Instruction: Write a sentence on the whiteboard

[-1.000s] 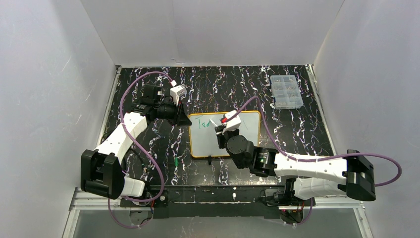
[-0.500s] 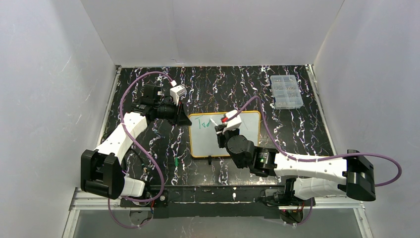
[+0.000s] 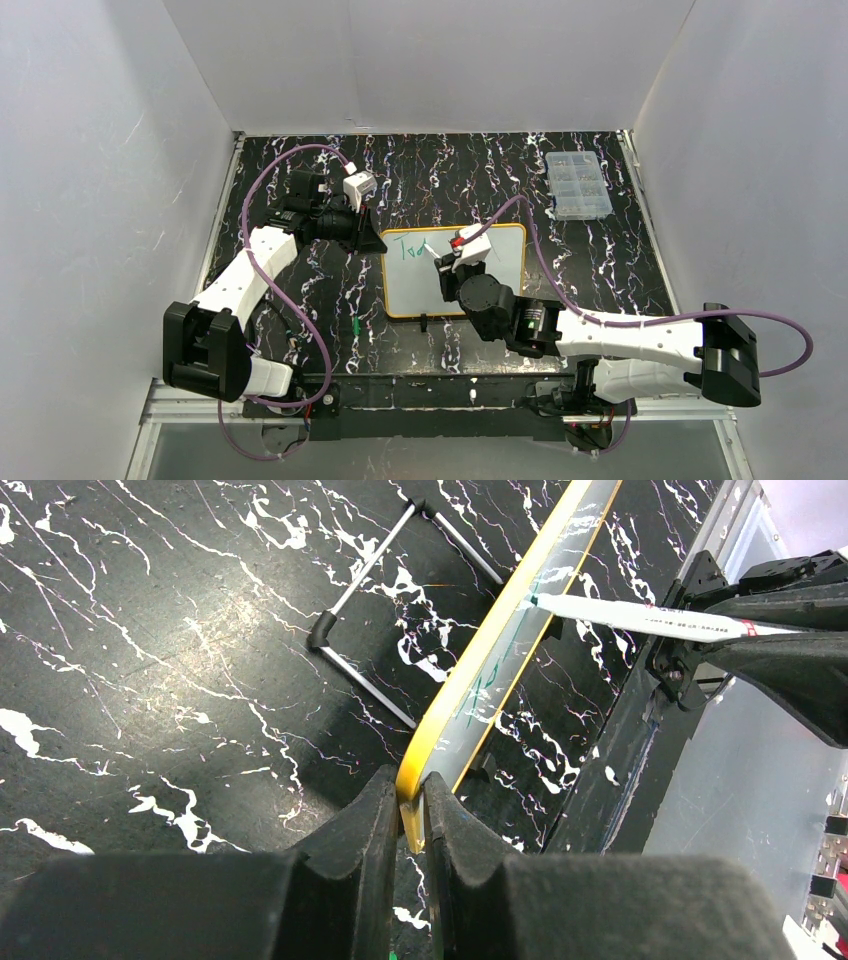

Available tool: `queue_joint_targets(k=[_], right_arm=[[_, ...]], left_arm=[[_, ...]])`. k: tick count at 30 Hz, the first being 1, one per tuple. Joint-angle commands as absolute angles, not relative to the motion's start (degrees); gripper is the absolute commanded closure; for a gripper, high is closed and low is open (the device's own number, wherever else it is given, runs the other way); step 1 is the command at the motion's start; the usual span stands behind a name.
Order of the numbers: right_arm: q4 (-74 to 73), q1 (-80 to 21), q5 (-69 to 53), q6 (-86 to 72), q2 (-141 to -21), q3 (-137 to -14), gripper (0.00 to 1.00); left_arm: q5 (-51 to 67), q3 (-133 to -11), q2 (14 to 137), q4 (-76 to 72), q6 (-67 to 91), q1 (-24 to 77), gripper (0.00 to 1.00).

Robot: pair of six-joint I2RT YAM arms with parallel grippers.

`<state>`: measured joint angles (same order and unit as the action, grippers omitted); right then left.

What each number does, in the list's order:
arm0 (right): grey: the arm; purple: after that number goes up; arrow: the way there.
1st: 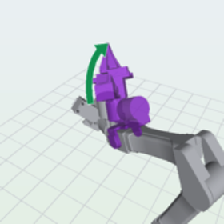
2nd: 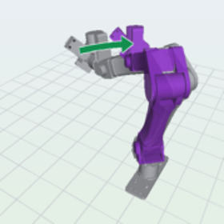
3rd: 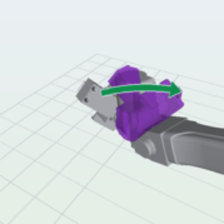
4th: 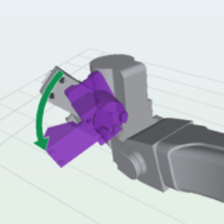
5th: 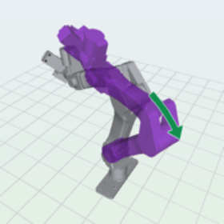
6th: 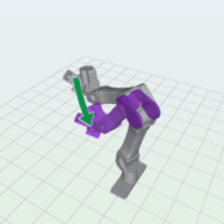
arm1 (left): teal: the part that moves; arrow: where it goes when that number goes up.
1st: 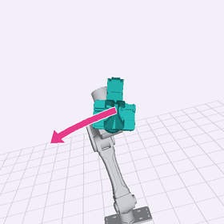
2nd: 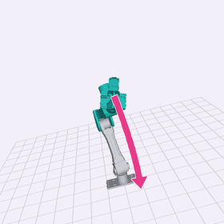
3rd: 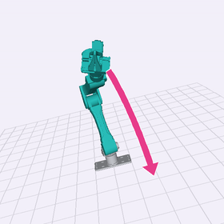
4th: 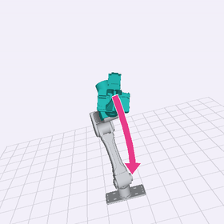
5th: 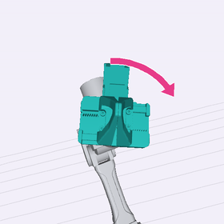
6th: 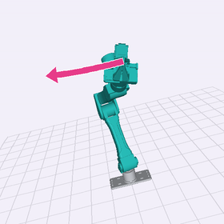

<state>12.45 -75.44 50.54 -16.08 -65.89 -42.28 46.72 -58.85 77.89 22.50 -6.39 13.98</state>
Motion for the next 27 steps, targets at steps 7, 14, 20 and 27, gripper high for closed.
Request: queue_joint_targets(k=[7,14,20,27], right_arm=[[10.8,-75.2,50.3,-18.0,-65.4,-42.2,0.99],[8.4,-75.2,50.3,-20.0,-64.4,-41.1,0.99],[7.1,-75.2,50.8,-20.7,-63.3,-40.5,0.99],[9.7,-75.3,49.5,-19.3,-61.0,-40.2,0.99]], left_arm=[[46.4,-58.6,75.1,22.8,-7.4,13.6,1.00],[46.5,-58.7,75.2,22.8,-7.4,13.6,1.00],[46.6,-58.6,75.3,22.8,-7.4,13.6,1.00],[46.5,-58.7,75.4,22.7,-7.4,13.6,1.00]])
